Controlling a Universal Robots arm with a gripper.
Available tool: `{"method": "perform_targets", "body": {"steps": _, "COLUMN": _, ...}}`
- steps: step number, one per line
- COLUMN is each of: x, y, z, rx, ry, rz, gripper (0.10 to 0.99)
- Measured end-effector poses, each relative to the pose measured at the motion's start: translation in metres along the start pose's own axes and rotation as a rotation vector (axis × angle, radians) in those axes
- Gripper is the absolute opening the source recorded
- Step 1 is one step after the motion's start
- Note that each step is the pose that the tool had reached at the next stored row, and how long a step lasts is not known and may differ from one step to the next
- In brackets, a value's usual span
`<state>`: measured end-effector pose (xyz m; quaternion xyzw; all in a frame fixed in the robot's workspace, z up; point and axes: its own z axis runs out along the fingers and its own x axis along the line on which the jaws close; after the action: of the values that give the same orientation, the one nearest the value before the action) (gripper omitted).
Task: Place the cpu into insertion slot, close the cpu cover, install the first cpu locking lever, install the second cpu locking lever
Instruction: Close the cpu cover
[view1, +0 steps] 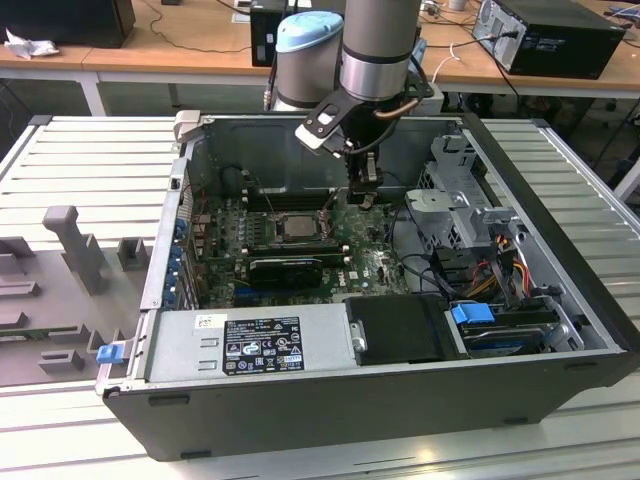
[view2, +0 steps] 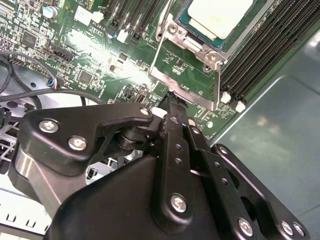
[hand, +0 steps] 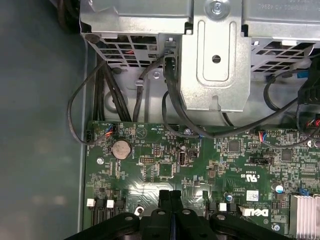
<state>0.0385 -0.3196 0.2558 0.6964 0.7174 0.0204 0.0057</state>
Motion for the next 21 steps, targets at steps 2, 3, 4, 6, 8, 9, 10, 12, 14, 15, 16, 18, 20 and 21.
{"method": "perform_targets", "body": {"steps": 2, "x": 0.0000, "y": -0.0007, "z": 0.0000, "rx": 0.000, "ry": 0.0000, "rz": 0.000, "gripper": 0.106}}
{"method": "perform_targets", "body": {"steps": 3, "x": 0.0000, "y": -0.0012, "z": 0.0000, "rx": 0.000, "ry": 0.0000, "rz": 0.000, "gripper": 0.106}}
{"method": "perform_targets", "body": {"steps": 4, "x": 0.0000, "y": -0.0016, "z": -0.0001, "rx": 0.000, "ry": 0.0000, "rz": 0.000, "gripper": 0.106}}
{"method": "perform_targets", "body": {"steps": 6, "x": 0.0001, "y": -0.0023, "z": -0.0001, "rx": 0.000, "ry": 0.0000, "rz": 0.000, "gripper": 0.106}}
{"method": "perform_targets", "body": {"steps": 8, "x": 0.0001, "y": -0.0028, "z": -0.0001, "rx": 0.000, "ry": -0.0001, "rz": 0.000, "gripper": 0.106}}
{"method": "perform_targets", "body": {"steps": 9, "x": 0.0001, "y": -0.0030, "z": -0.0001, "rx": 0.000, "ry": 0.0000, "rz": 0.000, "gripper": 0.106}}
{"method": "perform_targets", "body": {"steps": 10, "x": 0.0001, "y": -0.0033, "z": -0.0001, "rx": 0.000, "ry": 0.0000, "rz": 0.000, "gripper": 0.106}}
{"method": "perform_targets", "body": {"steps": 12, "x": 0.0001, "y": -0.0037, "z": -0.0001, "rx": 0.000, "ry": 0.0000, "rz": 0.000, "gripper": 0.106}}
{"method": "perform_targets", "body": {"steps": 14, "x": 0.0001, "y": -0.0044, "z": -0.0002, "rx": 0.000, "ry": 0.0000, "rz": 0.000, "gripper": 0.106}}
{"method": "perform_targets", "body": {"steps": 15, "x": 0.0001, "y": -0.0048, "z": -0.0002, "rx": 0.000, "ry": -0.0001, "rz": 0.000, "gripper": 0.106}}
{"method": "perform_targets", "body": {"steps": 16, "x": 0.0002, "y": -0.0052, "z": -0.0002, "rx": 0.000, "ry": 0.0000, "rz": 0.000, "gripper": 0.106}}
{"method": "perform_targets", "body": {"steps": 18, "x": 0.0002, "y": -0.0063, "z": -0.0002, "rx": 0.000, "ry": -0.0001, "rz": 0.000, "gripper": 0.106}}
{"method": "perform_targets", "body": {"steps": 20, "x": 0.0002, "y": -0.0070, "z": -0.0003, "rx": 0.000, "ry": 0.0000, "rz": 0.000, "gripper": 0.106}}
{"method": "perform_targets", "body": {"steps": 21, "x": 0.0002, "y": -0.0072, "z": -0.0003, "rx": 0.000, "ry": 0.0000, "rz": 0.000, "gripper": 0.106}}
